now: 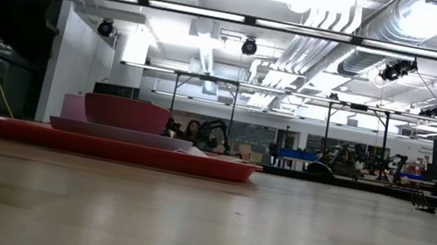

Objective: Set up tray
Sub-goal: Put the blue fork on the brown napkin

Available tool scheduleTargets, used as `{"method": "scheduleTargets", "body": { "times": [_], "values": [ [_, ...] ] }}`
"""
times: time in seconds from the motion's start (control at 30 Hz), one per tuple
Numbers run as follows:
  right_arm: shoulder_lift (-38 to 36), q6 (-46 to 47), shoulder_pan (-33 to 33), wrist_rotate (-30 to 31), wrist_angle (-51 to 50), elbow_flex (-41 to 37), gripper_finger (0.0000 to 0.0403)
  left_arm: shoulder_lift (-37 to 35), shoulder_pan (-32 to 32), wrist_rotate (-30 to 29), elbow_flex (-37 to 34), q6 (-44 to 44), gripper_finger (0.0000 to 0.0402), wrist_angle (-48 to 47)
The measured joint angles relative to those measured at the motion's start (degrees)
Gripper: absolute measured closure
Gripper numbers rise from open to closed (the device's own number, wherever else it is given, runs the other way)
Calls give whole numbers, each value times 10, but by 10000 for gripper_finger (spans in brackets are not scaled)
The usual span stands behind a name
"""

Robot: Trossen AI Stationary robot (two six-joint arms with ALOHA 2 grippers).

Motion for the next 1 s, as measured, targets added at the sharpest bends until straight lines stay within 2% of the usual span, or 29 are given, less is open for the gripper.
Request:
{"method": "scheduleTargets", "body": {
  "times": [0.13,0.27,0.53,0.8,1.0],
  "values": [
    [-1,-24,0,-26,2,-17,307,0,0,-1,0,0,174,5],
    [-25,-21,-7,-87,1,-104,307,0,0,-1,0,0,174,6],
    [-115,75,-10,-154,0,-301,307,0,0,-1,0,0,174,12],
    [-203,163,-10,-224,26,-423,307,0,0,-1,0,-1,174,12],
    [-243,210,-10,-275,60,-499,307,0,0,-1,0,-14,174,12]
  ]
}}
